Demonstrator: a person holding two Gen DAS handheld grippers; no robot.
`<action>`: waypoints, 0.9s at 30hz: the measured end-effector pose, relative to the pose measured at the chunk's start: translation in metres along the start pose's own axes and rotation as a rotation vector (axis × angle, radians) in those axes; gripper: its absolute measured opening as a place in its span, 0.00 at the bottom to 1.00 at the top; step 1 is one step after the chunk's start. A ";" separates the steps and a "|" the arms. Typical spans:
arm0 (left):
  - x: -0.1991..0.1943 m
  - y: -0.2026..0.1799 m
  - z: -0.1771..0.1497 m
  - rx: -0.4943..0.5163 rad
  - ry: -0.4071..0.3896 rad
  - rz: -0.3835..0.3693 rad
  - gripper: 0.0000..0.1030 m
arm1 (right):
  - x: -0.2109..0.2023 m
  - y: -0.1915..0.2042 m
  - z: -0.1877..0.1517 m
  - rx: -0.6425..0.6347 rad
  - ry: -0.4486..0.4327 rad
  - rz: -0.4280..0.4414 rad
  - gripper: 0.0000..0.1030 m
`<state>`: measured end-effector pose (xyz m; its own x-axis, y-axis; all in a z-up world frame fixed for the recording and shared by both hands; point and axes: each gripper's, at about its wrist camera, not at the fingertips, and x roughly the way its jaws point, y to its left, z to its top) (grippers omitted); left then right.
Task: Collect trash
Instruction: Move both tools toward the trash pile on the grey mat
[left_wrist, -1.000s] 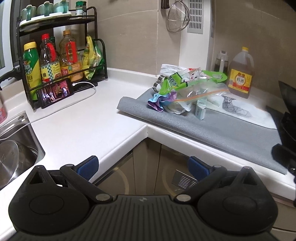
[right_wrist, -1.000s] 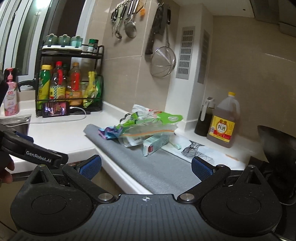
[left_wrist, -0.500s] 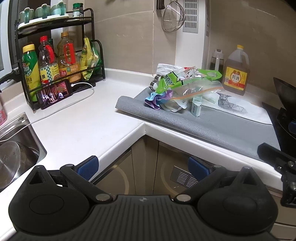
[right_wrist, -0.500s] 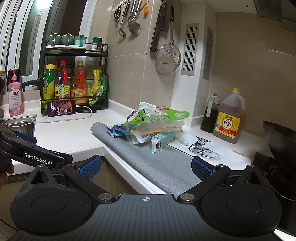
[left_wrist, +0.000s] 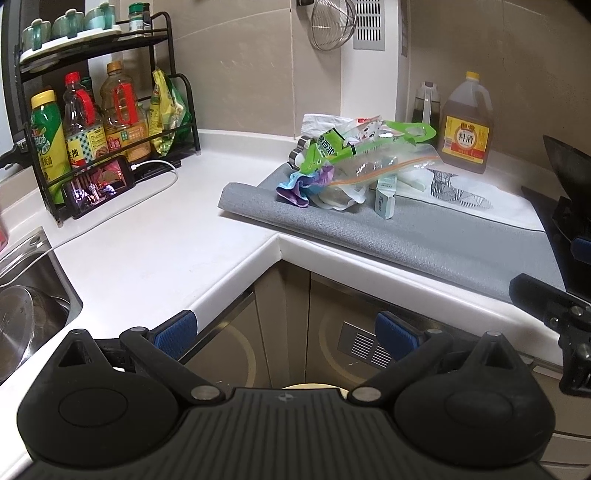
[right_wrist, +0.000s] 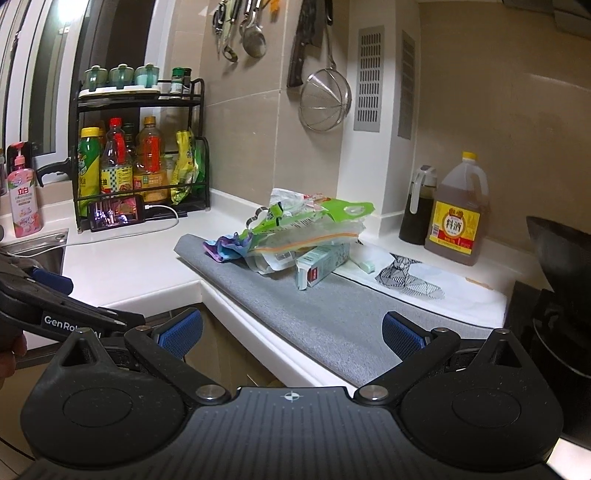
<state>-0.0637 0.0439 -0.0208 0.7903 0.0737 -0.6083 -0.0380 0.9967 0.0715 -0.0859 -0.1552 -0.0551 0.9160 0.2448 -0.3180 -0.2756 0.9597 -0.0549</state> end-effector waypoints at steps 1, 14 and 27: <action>0.001 -0.001 -0.001 0.002 0.004 0.000 1.00 | 0.001 -0.001 -0.001 0.005 0.004 -0.001 1.00; 0.021 -0.004 -0.009 0.018 0.070 0.002 1.00 | 0.016 -0.004 -0.010 0.027 0.049 0.008 1.00; 0.044 -0.009 -0.019 0.036 0.139 0.003 1.00 | 0.034 -0.011 -0.016 0.061 0.091 0.017 1.00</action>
<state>-0.0404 0.0390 -0.0632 0.6980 0.0836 -0.7112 -0.0166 0.9948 0.1006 -0.0560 -0.1593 -0.0802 0.8803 0.2504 -0.4030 -0.2700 0.9628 0.0085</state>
